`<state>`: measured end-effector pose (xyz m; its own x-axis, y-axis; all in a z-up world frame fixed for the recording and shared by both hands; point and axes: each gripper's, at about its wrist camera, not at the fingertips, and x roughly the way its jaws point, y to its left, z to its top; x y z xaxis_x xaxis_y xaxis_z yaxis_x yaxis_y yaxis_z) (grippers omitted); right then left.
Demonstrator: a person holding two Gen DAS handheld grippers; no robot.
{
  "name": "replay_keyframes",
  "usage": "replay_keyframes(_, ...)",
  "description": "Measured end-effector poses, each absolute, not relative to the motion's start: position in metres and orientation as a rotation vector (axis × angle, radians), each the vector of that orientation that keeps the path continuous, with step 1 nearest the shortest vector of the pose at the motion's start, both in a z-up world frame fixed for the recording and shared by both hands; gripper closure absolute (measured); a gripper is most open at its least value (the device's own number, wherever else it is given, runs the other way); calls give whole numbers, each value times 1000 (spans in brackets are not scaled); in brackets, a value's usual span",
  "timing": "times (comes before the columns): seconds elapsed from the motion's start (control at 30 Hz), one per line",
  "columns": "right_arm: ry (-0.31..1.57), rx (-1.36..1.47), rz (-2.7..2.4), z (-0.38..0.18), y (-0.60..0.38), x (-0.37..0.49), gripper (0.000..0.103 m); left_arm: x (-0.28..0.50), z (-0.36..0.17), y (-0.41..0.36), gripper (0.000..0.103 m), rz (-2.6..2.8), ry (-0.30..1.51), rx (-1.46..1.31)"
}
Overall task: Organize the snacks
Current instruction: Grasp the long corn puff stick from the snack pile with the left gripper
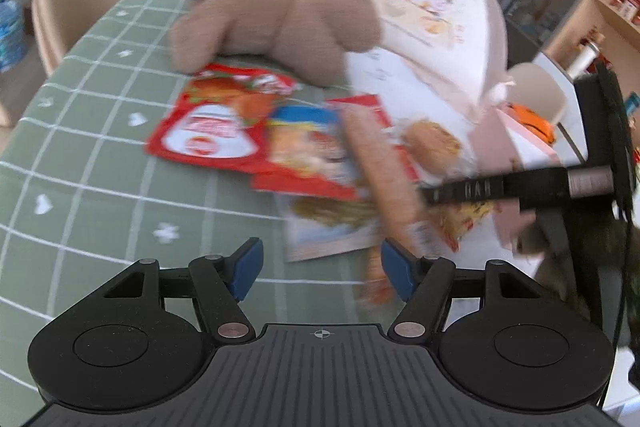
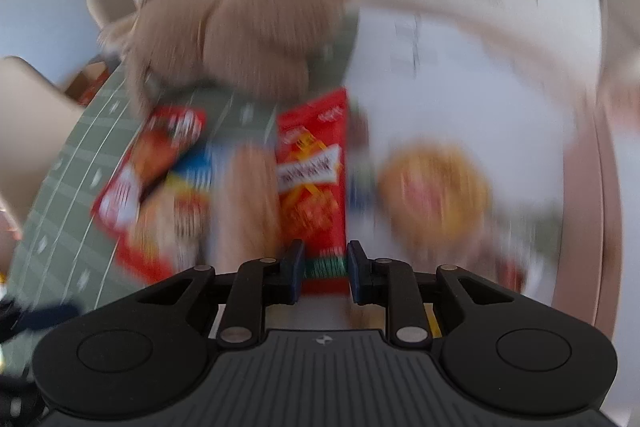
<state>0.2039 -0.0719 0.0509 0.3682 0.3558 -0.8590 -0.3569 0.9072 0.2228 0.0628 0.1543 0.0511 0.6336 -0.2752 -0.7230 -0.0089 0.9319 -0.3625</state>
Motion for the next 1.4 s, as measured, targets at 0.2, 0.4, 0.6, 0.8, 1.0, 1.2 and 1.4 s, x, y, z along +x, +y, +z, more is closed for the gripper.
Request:
replay_keyframes(0.2,1006,20,491,86,-111,152,39,54,53,116,32,-139,908,-254)
replay_keyframes(0.4,938,-14,449,95,-142,127,28,43,62,98,32,-117,905,-221)
replay_keyframes(0.6,904,-63,417,81,-179,105,27,42,73,89,33,-78,895,-233)
replay_keyframes(0.8,897,-82,322,61,-204,101,27,82,76,54,33,-18,889,-232)
replay_keyframes(1.0,922,-26,380,55,-207,84,28,137,49,42,34,104,937,-160)
replay_keyframes(1.2,893,-87,361,57,-214,61,28,131,43,36,63,-25,927,-169)
replay_keyframes(1.4,921,-75,302,48,-234,64,28,83,39,36,65,-126,966,-170)
